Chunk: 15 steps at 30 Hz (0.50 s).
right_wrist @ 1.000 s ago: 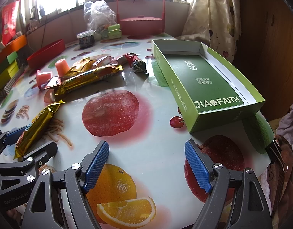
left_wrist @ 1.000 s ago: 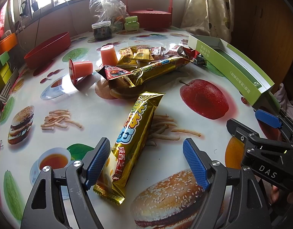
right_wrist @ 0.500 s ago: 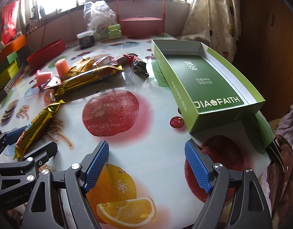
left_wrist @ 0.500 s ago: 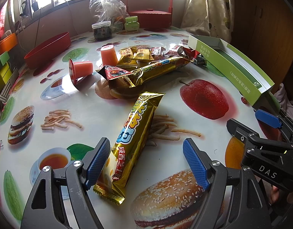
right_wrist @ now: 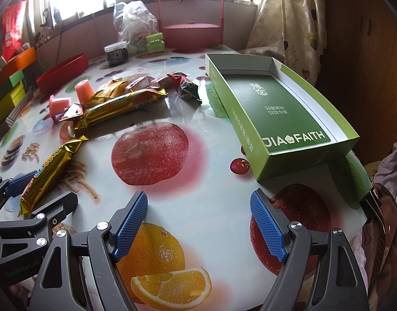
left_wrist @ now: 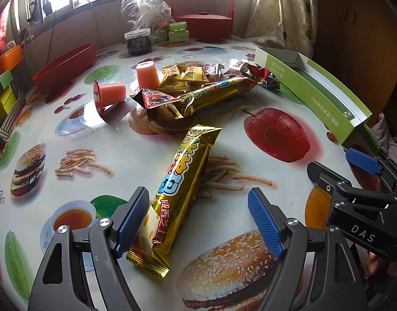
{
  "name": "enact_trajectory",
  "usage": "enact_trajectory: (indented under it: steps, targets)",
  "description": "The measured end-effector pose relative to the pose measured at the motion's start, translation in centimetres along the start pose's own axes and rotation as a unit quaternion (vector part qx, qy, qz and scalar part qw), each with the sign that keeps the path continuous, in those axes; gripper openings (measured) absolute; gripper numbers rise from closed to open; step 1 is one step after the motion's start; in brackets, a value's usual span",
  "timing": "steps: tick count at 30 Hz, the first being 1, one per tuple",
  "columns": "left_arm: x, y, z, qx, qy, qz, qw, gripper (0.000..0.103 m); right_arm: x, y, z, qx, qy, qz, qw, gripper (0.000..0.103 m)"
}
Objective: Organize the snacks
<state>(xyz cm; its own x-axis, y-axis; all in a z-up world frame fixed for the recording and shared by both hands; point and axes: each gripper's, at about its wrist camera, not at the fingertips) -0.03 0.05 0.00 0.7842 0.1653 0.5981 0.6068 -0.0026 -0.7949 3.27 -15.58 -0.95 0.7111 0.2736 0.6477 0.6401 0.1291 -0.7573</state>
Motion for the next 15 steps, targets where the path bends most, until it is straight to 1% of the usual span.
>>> enact_trajectory:
  steps: [7, 13, 15]
  targets:
    - [0.0, 0.0, 0.0, -0.002, 0.0, 0.001, 1.0, 0.079, 0.0, 0.1, 0.1, 0.0, 0.0, 0.0, 1.0, 0.082]
    - [0.7, -0.4, 0.9, -0.025, -0.015, 0.006, 0.9996, 0.079, 0.1, 0.3, 0.1, 0.004, -0.004, 0.005, 1.0, 0.082]
    - [1.0, -0.8, 1.2, -0.022, -0.017, -0.004, 0.9996, 0.079, 0.7, 0.2, 0.1, 0.012, -0.011, 0.006, 1.0, 0.082]
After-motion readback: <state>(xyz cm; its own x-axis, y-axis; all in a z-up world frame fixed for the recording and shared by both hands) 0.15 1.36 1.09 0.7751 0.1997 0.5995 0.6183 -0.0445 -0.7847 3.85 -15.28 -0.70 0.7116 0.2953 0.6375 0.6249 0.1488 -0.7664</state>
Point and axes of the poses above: each gripper's, at about its wrist camera, not at the fingertips, and y roughly the way its jaws point, z to its left, x to its top, and after that the axes turned 8 degrees about -y, right-handed
